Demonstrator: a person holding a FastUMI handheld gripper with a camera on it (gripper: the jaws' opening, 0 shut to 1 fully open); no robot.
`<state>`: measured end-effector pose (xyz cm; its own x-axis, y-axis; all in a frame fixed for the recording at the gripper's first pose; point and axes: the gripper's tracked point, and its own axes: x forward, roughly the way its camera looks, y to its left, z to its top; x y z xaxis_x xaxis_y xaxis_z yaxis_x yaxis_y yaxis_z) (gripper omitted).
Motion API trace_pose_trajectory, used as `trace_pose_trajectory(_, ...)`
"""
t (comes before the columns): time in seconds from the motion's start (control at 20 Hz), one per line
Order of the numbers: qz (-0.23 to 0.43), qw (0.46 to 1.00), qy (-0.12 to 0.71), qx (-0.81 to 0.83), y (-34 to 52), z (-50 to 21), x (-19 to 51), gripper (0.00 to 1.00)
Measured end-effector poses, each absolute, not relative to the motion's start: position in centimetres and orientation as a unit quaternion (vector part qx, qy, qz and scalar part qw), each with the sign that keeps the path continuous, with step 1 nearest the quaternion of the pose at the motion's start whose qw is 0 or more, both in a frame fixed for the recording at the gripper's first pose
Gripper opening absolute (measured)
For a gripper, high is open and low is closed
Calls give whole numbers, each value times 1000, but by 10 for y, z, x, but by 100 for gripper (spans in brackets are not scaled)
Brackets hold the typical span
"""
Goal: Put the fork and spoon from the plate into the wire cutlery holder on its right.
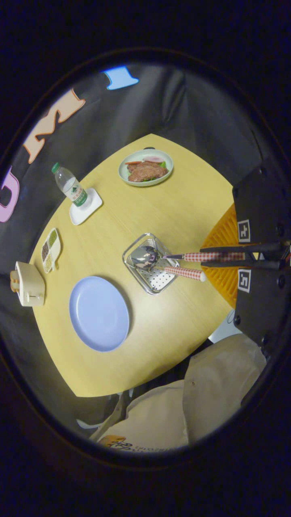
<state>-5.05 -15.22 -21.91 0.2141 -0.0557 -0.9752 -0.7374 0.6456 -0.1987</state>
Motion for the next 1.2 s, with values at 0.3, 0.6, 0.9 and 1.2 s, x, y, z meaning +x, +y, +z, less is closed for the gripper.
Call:
trace_pose_trajectory(0.3, 242, 683, 594, -351, -158, -224, -42, 10)
trace_pose_trajectory(0.6, 259, 655, 605, -372, -154, -226, -40, 10)
trace_pose_trajectory(0.9, 269, 631, 618, -384, -148, -234, -34, 13)
trace_pose_trajectory(1.2, 262, 640, 618, -373, -144, -237, -23, 17)
